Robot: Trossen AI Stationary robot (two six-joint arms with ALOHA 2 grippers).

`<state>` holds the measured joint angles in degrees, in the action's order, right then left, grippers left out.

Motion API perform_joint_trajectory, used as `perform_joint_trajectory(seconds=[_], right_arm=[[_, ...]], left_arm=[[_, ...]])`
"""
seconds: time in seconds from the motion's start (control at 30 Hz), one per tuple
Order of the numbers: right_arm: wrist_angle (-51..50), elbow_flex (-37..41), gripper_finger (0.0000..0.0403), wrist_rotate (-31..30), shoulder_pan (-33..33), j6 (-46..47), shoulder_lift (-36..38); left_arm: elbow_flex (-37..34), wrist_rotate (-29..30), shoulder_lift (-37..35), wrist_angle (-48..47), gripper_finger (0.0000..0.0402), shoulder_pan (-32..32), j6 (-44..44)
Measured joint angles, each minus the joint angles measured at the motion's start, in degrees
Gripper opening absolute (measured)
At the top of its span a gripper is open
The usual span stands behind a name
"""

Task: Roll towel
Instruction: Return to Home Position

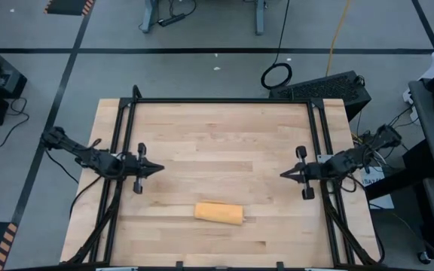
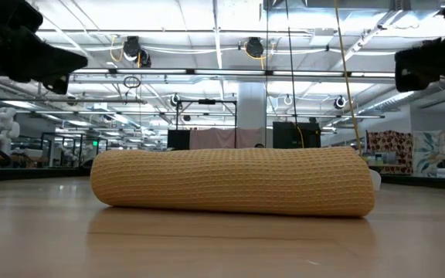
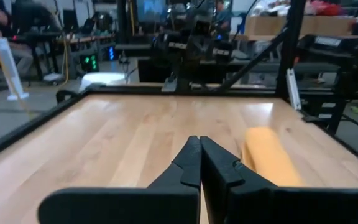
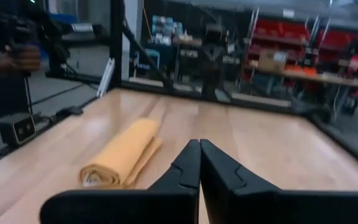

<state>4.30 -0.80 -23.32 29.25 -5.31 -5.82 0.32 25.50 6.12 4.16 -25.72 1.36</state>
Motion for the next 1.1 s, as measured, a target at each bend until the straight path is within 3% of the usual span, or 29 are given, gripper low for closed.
perform_joint_trajectory(seconds=[0.2, 0.3, 0.5, 0.73, 1.1], right_arm=[[0.91, 0.00, 0.0000, 8.72, -2.62, -3.77, 5.12], [0.84, 0.00, 0.0000, 10.14, -4.85, -3.95, 5.67], [0.48, 0.00, 0.0000, 15.80, -9.60, -3.37, 5.65], [-2.43, -0.02, 0.0000, 17.64, -12.56, -0.79, 5.66], [-2.56, -0.02, 0.0000, 17.95, -18.27, -2.74, 5.65]], left_arm=[[-0.02, -0.49, -3.46, -0.09, 0.0001, 0.77, -4.64], [-0.02, -1.49, -4.78, -0.20, 0.0001, 2.46, -5.35], [-0.04, -8.65, -6.04, -0.79, 0.0001, 8.60, -5.02], [-0.04, -16.64, -6.04, -1.98, 0.0001, 13.12, -3.20], [-0.07, -18.06, -4.86, -2.33, 0.0001, 19.06, -3.84]])
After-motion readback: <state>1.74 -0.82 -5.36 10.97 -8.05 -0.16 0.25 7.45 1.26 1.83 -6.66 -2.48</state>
